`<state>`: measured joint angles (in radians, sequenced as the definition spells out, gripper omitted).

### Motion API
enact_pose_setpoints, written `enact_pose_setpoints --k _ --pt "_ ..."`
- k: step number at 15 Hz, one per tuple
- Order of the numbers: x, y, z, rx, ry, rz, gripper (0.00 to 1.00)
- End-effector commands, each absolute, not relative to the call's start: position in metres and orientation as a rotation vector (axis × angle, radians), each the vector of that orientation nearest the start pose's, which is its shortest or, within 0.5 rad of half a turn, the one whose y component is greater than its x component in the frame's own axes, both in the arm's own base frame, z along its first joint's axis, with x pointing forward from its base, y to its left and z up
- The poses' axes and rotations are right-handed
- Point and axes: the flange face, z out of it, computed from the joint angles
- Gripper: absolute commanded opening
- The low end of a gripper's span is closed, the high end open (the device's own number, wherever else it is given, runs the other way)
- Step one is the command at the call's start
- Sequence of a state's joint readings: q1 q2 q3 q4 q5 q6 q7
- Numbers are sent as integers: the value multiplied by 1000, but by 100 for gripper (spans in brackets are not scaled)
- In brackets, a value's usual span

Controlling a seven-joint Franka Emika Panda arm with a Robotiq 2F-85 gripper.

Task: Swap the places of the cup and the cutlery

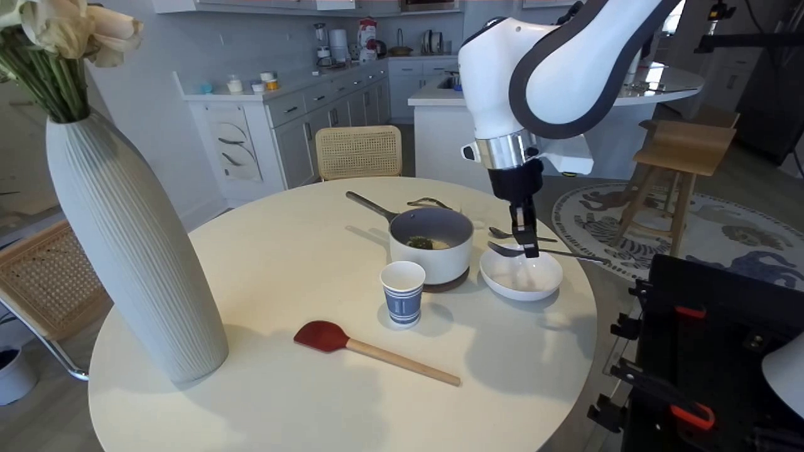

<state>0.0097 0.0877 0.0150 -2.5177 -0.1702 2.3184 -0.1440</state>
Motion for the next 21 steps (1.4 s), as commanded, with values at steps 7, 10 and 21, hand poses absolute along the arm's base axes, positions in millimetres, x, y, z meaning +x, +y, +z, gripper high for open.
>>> enact_pose_setpoints --k 7,10,21 --pt "430 21 184 -3153 -460 424 2" --pt "432 20 167 -3138 -460 425 2" --pt "449 18 121 -3157 -362 358 2"
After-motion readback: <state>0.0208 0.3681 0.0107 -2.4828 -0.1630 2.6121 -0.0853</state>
